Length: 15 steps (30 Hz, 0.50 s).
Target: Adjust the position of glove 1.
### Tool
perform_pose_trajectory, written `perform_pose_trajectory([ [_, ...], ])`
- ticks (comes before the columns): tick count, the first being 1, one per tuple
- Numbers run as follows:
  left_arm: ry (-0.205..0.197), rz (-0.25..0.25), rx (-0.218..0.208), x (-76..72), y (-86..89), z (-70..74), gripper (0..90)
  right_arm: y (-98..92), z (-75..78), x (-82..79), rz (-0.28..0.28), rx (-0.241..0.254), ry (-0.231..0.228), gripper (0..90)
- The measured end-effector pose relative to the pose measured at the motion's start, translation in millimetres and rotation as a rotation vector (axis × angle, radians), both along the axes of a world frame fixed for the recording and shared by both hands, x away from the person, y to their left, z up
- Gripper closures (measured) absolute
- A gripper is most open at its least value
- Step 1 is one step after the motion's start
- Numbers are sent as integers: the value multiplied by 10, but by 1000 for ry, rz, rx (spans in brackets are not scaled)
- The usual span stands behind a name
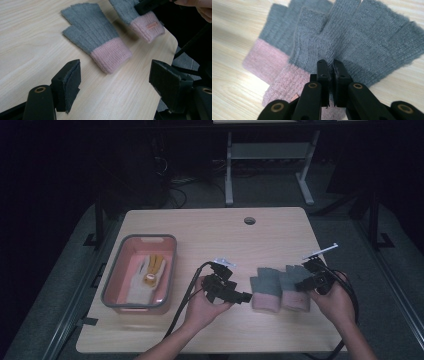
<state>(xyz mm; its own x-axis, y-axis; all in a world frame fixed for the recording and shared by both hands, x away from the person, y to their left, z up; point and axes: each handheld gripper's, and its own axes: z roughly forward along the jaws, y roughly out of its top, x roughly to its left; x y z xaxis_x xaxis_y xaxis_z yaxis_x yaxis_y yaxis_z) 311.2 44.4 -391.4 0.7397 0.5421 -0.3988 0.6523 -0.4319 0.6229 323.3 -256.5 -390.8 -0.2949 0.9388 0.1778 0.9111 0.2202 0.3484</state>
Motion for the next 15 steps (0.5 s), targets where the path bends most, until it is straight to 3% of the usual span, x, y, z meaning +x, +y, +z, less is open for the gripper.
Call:
perform_pose_trajectory([
  [15,-16,21,-1,18,87,31,257,428,-19,124,51,3,-4,855],
])
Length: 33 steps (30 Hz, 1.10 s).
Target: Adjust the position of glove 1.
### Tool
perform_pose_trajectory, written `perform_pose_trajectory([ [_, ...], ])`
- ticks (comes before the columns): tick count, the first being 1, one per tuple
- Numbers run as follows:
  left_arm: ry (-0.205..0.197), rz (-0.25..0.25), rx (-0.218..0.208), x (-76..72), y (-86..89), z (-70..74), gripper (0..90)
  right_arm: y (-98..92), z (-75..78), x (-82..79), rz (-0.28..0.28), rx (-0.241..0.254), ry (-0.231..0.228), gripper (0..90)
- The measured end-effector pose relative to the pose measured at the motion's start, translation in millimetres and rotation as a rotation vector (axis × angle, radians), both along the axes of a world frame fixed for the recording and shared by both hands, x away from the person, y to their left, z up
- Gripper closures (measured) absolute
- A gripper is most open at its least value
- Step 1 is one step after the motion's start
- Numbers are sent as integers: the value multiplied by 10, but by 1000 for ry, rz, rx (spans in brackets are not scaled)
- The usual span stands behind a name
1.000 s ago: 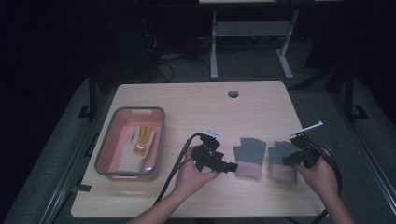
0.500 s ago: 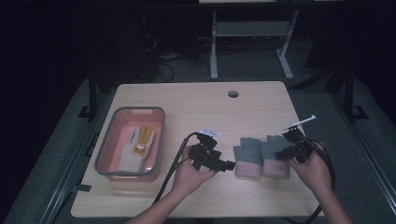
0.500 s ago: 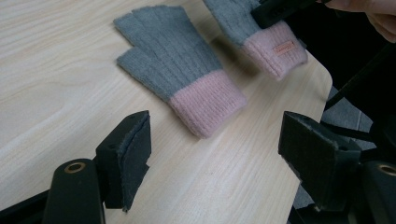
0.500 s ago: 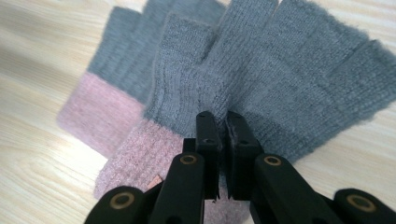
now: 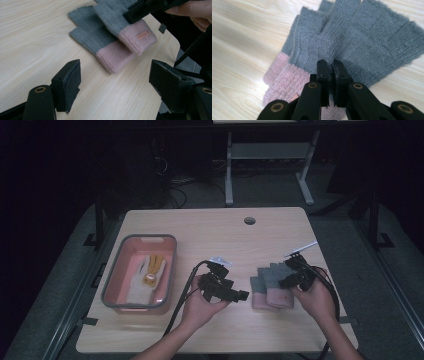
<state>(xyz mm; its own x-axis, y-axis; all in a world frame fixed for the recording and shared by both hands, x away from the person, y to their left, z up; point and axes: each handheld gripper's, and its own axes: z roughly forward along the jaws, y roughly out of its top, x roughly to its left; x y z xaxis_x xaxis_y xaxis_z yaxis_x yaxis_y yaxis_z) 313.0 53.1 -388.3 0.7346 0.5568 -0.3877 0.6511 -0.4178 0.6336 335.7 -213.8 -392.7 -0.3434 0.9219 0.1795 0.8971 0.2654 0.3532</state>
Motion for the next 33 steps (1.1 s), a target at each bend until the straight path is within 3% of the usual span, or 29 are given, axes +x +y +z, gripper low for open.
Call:
perform_pose_trajectory([
  [16,16,13,-3,8,-22,-62,257,264,-83,85,9,28,14,853],
  [23,21,3,22,-13,-96,-141,257,283,-189,91,-9,38,21,845],
  [29,51,-4,25,-13,-198,-244,256,228,-265,74,-26,68,15,765],
  [33,84,-14,12,21,-267,-292,257,125,-221,44,-37,112,-10,688],
])
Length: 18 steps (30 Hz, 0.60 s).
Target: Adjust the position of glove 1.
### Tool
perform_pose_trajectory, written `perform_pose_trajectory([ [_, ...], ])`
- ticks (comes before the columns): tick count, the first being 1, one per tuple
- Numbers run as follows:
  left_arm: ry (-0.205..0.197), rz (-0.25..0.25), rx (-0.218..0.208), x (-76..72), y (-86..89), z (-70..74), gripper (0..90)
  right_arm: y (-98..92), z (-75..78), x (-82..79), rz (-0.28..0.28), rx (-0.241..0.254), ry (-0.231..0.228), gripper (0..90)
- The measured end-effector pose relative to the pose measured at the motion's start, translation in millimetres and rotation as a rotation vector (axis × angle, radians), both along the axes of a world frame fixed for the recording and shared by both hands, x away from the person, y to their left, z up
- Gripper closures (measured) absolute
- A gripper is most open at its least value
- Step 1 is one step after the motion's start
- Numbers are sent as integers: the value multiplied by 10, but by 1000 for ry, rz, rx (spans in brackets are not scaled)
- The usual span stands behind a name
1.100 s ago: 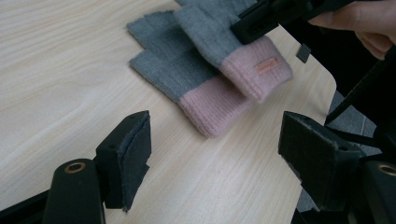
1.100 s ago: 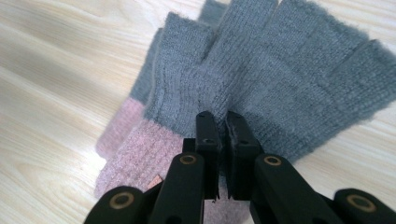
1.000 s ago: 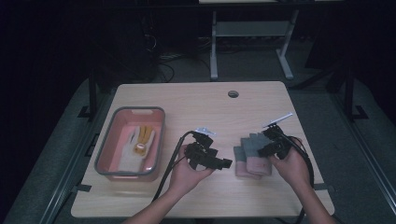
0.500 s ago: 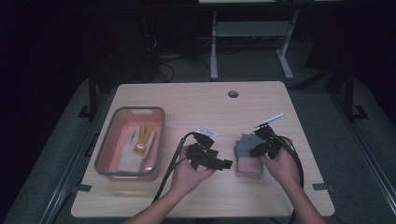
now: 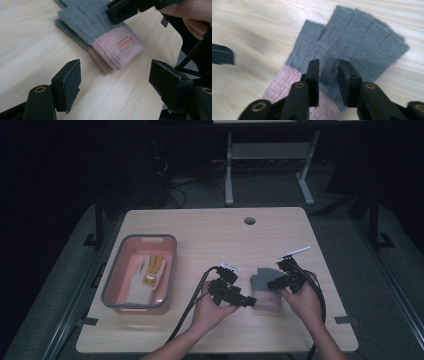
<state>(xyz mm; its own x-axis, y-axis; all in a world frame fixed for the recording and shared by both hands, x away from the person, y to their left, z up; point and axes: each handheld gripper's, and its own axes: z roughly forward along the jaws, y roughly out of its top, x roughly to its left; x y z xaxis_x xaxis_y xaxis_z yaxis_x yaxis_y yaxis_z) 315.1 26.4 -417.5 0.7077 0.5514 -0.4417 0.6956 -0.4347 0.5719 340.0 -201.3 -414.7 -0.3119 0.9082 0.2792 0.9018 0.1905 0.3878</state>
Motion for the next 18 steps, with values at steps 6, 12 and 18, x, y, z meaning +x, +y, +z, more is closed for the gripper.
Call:
perform_pose_trajectory([
  [6,31,16,-15,64,-69,-45,261,-159,35,-32,-26,37,-22,621],
  [12,76,48,-27,137,-149,-123,281,-266,19,-61,-24,51,-34,585],
  [18,108,76,-36,192,-231,-207,323,-380,-66,-73,-46,82,-21,542],
])
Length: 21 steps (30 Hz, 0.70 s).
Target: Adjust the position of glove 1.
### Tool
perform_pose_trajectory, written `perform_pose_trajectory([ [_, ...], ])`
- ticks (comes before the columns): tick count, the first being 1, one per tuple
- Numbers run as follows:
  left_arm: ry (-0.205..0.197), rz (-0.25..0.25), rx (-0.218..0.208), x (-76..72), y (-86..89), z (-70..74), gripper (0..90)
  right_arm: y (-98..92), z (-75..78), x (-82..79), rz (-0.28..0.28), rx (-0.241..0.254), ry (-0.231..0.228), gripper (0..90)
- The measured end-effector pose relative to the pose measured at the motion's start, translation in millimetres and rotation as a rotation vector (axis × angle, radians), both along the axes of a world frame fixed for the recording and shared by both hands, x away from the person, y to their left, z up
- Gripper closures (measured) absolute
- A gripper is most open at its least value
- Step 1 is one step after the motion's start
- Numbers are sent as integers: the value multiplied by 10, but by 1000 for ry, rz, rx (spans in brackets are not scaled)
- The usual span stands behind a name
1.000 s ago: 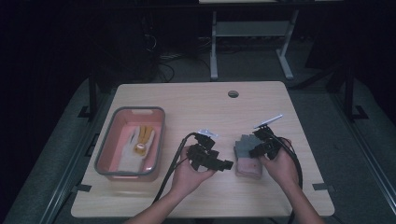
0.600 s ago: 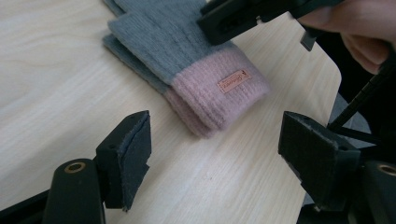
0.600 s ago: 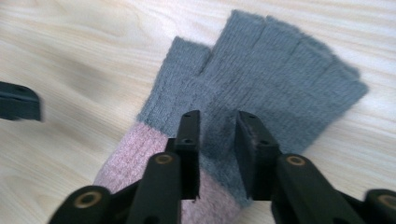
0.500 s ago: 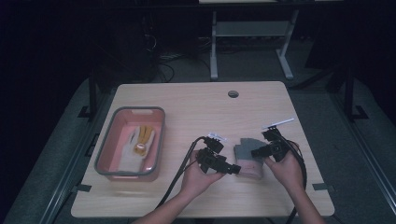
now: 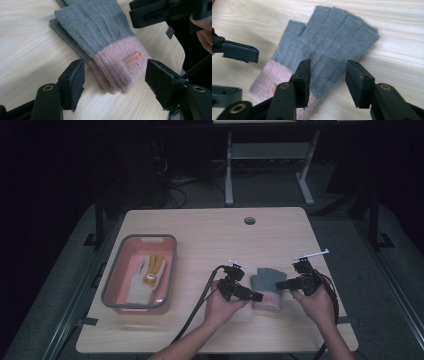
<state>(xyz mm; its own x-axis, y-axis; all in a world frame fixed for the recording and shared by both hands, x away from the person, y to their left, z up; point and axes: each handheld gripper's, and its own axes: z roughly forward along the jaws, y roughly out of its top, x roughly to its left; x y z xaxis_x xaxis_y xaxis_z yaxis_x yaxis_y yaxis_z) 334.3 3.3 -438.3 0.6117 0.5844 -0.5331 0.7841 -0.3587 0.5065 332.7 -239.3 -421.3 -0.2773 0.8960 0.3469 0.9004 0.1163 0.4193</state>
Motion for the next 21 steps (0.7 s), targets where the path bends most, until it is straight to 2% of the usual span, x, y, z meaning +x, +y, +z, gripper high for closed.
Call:
perform_pose_trajectory([
  [5,25,10,15,44,-41,-82,340,-65,-31,-8,-6,28,-9,521],
  [7,43,27,5,50,-62,-112,352,-79,-51,-10,-16,40,3,505],
  [13,76,29,1,66,-112,-186,385,-126,-135,-3,-22,76,19,469],
  [16,85,22,5,75,-124,-212,396,-150,-185,4,-27,105,20,461],
  [21,88,24,7,70,-147,-222,412,-153,-279,4,-28,126,20,461],
])
